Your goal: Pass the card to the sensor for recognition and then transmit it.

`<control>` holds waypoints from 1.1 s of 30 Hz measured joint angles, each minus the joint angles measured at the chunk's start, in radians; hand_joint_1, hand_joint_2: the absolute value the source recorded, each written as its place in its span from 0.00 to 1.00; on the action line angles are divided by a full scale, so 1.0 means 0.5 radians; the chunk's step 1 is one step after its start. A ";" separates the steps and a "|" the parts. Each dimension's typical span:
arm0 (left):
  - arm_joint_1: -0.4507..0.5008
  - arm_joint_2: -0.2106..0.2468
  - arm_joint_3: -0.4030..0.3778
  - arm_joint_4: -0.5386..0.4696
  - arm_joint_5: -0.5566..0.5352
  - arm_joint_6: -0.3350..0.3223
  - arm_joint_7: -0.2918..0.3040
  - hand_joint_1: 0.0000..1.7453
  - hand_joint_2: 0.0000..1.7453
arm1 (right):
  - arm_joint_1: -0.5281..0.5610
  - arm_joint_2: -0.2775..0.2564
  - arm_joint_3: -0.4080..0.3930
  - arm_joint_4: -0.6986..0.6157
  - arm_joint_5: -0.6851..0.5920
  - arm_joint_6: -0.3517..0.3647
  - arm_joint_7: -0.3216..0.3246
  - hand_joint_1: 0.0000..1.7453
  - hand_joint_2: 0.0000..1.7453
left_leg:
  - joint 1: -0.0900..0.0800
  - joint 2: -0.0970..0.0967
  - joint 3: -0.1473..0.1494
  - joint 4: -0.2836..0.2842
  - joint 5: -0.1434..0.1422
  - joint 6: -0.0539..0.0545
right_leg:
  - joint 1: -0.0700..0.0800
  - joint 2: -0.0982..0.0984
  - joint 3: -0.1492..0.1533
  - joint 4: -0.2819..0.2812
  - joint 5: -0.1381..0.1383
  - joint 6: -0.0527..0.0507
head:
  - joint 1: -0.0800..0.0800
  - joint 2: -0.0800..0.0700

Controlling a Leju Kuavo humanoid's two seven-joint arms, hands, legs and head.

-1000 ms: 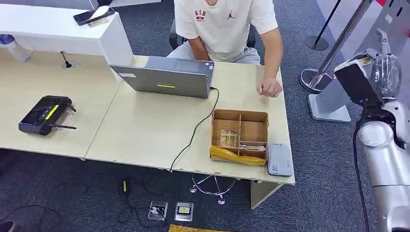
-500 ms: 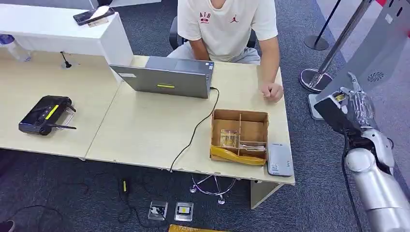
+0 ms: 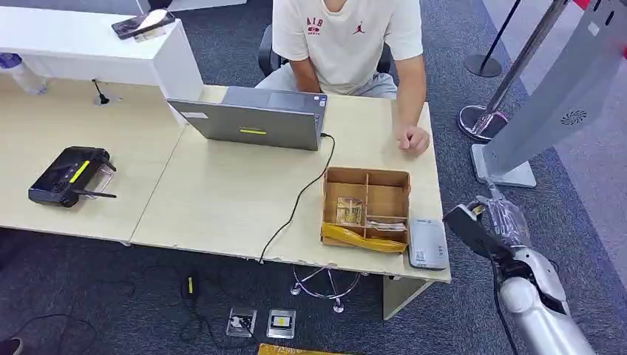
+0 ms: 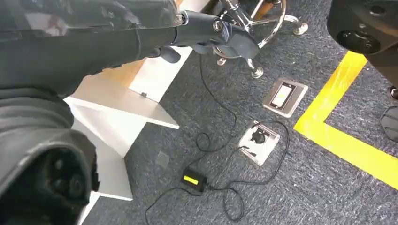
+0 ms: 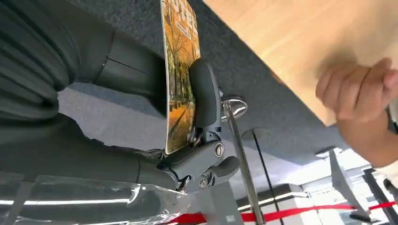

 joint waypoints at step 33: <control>0.000 -0.001 -0.001 -0.082 -0.043 -0.056 0.020 0.00 0.00 | -0.046 0.235 0.256 0.126 0.093 0.013 -0.158 1.00 1.00 | 0.000 0.000 0.000 0.000 0.000 0.000 | 0.000 0.000 0.000 0.000 0.000 0.000 | 0.001 0.000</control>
